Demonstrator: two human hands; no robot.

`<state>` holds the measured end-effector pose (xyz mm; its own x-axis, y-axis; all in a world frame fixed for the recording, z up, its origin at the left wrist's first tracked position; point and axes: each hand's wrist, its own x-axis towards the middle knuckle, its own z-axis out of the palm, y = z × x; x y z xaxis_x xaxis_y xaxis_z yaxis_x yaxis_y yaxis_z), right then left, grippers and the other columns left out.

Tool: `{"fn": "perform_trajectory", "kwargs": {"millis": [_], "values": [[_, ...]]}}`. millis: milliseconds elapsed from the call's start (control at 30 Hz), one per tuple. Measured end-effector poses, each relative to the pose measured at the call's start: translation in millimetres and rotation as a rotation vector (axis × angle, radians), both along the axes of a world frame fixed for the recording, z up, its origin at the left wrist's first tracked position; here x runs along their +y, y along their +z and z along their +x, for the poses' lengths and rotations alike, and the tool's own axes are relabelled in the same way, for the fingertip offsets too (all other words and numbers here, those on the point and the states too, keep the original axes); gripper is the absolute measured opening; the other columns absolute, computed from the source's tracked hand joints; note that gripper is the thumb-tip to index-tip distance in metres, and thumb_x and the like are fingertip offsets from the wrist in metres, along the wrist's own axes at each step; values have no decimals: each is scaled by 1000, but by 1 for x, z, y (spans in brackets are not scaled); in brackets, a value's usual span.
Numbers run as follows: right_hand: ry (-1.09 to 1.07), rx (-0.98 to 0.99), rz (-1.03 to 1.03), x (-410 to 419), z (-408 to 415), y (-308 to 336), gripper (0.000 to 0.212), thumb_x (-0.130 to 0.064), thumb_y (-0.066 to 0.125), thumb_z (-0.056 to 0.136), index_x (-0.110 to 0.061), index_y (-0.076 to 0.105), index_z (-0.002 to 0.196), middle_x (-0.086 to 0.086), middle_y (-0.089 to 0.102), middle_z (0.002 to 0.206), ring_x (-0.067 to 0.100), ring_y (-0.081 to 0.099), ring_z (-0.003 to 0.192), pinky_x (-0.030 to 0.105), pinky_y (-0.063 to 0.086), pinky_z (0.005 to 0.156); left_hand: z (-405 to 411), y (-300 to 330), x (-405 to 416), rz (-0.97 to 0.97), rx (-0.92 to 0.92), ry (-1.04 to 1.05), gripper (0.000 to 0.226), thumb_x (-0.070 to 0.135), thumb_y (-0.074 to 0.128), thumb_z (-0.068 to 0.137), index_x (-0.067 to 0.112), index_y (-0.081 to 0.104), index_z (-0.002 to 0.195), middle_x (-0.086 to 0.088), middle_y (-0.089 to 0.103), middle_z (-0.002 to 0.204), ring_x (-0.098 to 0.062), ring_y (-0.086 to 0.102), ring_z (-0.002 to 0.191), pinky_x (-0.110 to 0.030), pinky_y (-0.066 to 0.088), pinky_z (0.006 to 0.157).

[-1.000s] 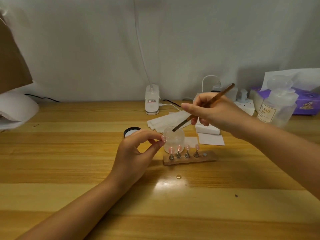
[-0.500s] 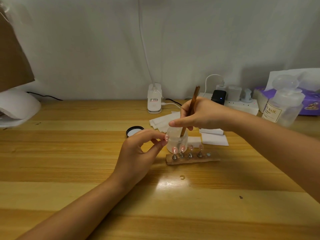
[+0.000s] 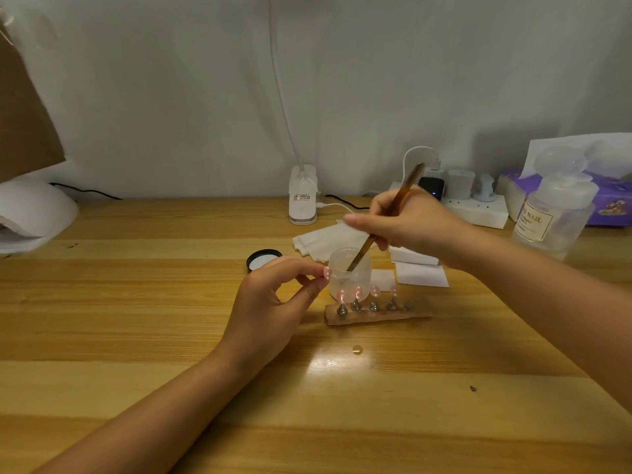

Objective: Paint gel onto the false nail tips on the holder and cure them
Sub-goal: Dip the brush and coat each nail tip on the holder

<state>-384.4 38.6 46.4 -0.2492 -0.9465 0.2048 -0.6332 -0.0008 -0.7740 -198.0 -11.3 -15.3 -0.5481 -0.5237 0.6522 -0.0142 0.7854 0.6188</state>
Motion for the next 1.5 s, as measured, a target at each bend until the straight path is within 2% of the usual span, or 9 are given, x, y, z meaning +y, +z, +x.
{"fn": "perform_trajectory", "kwargs": {"millis": [133,300,667,833,967,1067,1167,1267,1500], "values": [[-163,-236,-108,7,-10,-1,33,-34,63,84,-11,56,62,-7,54,40,1,47,40,10,40,42,0,-1,0,1,2,3,17,1,66,77,8,69,93,6,67,85,-8,60,79,-19,49,73],[-284,-418,-102,16,-17,-9,31,-33,62,85,-12,55,63,-4,53,41,11,41,43,15,37,42,0,0,1,4,-1,-1,19,1,66,77,8,69,94,5,67,85,-9,60,80,-21,50,73],[-338,-534,-104,27,-27,-16,28,-34,60,86,-14,57,67,-5,52,42,3,42,35,20,39,51,1,1,1,-11,-13,4,22,-2,67,77,12,68,95,6,67,85,-6,59,80,-16,48,74],[-364,-605,-277,38,-24,-18,26,-33,56,88,-14,58,71,-4,55,46,3,47,39,14,41,45,1,3,3,-26,-12,-4,25,-2,67,77,14,66,96,5,67,85,-7,59,80,-17,48,73],[-266,-384,-457,56,-2,-33,28,-41,43,86,-20,62,81,-4,67,59,2,58,48,10,47,50,1,4,6,-56,-19,-32,20,7,69,77,13,67,96,2,67,85,-9,59,81,-23,50,71],[-104,-53,-613,70,11,-46,26,-34,40,87,-19,62,88,-10,67,78,-1,61,73,8,47,66,1,5,7,-73,-23,-48,21,9,65,75,10,69,96,1,66,84,-8,59,79,-26,51,69],[-41,172,-714,74,18,-53,31,-31,42,90,-8,62,85,3,65,77,8,60,77,19,48,71,1,5,8,-71,-27,-55,22,8,64,74,11,68,95,2,65,83,-9,59,78,-28,50,68],[-25,198,-752,75,26,-55,41,-39,36,94,-13,63,77,-2,64,71,10,60,71,38,47,70,0,5,9,-86,-21,-69,22,7,65,74,12,67,95,4,64,82,-6,59,77,-25,50,67],[-33,173,-710,72,32,-59,42,-43,27,96,-25,61,80,-19,60,78,0,60,77,28,45,78,0,5,9,-128,-49,-65,20,9,65,74,15,68,93,2,65,82,-5,58,79,-16,47,69]]}}
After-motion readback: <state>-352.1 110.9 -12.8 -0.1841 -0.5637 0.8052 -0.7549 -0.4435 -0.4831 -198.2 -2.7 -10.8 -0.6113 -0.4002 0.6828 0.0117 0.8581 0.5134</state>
